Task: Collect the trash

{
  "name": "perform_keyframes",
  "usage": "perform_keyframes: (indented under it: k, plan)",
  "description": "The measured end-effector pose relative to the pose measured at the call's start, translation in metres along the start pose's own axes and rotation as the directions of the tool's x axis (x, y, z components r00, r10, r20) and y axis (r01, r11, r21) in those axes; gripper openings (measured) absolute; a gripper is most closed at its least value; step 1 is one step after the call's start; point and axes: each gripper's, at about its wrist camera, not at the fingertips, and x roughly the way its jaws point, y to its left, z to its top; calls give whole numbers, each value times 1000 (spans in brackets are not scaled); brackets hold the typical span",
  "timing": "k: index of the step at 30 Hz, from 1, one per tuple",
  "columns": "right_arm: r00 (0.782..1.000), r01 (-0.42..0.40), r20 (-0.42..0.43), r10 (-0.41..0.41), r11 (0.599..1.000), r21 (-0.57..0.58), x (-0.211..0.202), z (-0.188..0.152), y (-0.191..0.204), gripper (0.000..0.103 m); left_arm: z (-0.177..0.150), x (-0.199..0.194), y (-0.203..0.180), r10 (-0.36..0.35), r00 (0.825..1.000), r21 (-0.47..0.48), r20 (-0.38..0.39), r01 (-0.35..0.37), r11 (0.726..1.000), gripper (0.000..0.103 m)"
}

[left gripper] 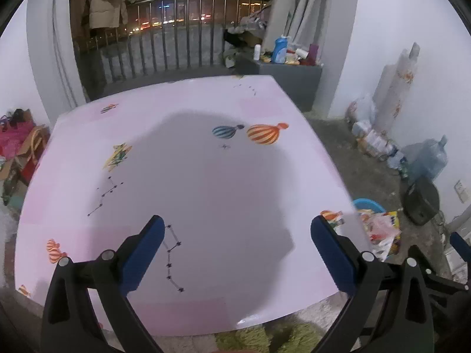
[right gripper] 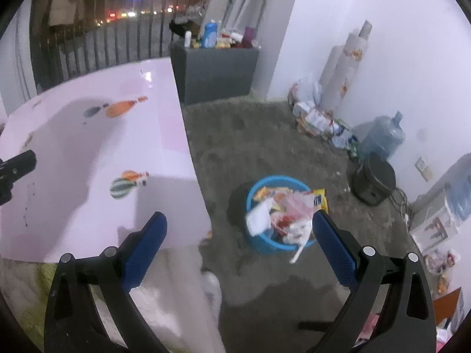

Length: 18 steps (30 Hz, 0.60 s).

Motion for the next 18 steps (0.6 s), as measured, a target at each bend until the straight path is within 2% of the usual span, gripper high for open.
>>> perform_keyframes:
  k: [6,10,18]
  plan:
    - [998,13,-55,-14,1000,-3,7,-6,0,95,-1,9,2,27,999,-6,-41,-28,1000,97]
    - [998,26,-59,-26,1000,-3,7,-7,1,95,-1,14,0,33,997,5,-64,-32,999,97]
    - [997,33,-63,-32,999,15,7,-8,-2,95,-1,14,-9,29,998,47,-63,-26,999,97]
